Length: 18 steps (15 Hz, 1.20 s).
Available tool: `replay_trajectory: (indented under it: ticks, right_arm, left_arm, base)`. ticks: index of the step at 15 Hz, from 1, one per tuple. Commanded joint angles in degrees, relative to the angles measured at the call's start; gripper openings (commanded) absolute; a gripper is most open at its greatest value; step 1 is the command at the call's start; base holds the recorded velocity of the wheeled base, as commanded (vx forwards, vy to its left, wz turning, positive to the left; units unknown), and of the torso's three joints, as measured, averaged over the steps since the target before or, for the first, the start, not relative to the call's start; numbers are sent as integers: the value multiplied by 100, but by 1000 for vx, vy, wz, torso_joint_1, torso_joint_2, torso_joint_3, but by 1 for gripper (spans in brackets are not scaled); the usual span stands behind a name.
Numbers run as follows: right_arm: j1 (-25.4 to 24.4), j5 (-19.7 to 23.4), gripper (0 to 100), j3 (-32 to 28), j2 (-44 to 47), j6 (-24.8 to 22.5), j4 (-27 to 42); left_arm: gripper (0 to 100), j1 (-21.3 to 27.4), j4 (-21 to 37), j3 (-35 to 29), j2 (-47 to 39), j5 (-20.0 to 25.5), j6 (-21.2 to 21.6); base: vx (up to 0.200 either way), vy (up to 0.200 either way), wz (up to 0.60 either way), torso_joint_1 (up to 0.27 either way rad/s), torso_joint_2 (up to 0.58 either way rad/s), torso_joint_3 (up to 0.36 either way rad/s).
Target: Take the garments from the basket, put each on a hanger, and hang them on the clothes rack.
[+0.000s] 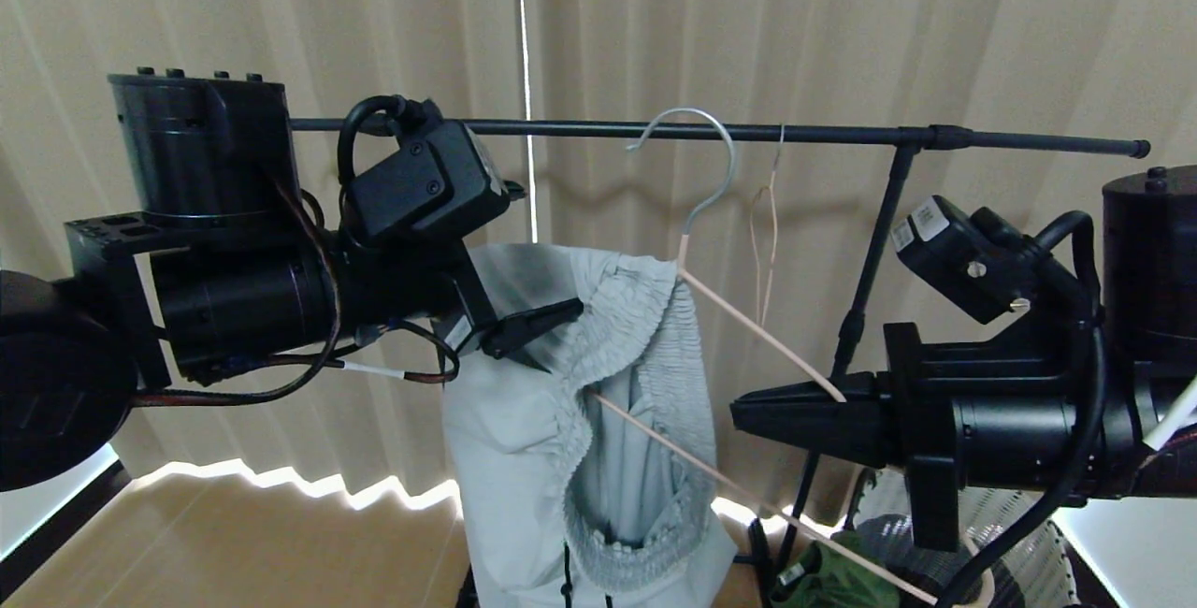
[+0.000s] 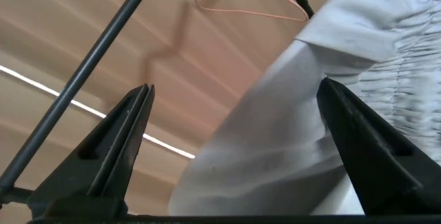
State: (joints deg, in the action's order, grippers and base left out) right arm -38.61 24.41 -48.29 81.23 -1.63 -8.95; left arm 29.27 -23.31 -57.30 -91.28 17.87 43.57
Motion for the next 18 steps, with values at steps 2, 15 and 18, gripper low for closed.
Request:
replay_trajectory:
  ticks: [2,15,18]
  right_arm:
    - [-129,47,0,39,-19,-4,-2]
    - [-226,275,0,91,-125,-215,42]
    - [-165,214,100,135,-116,-276,-2]
  left_arm:
    - [100,17,2,17,-12,6,11]
    - [0,44,2,280,67,-12,2]
    - [0,17,2,298,76,-381,-6]
  base:
    - [0,0,0,0,0,0]
    - [0,0,0,0,0,0]
    - [0,0,0,0,0,0]
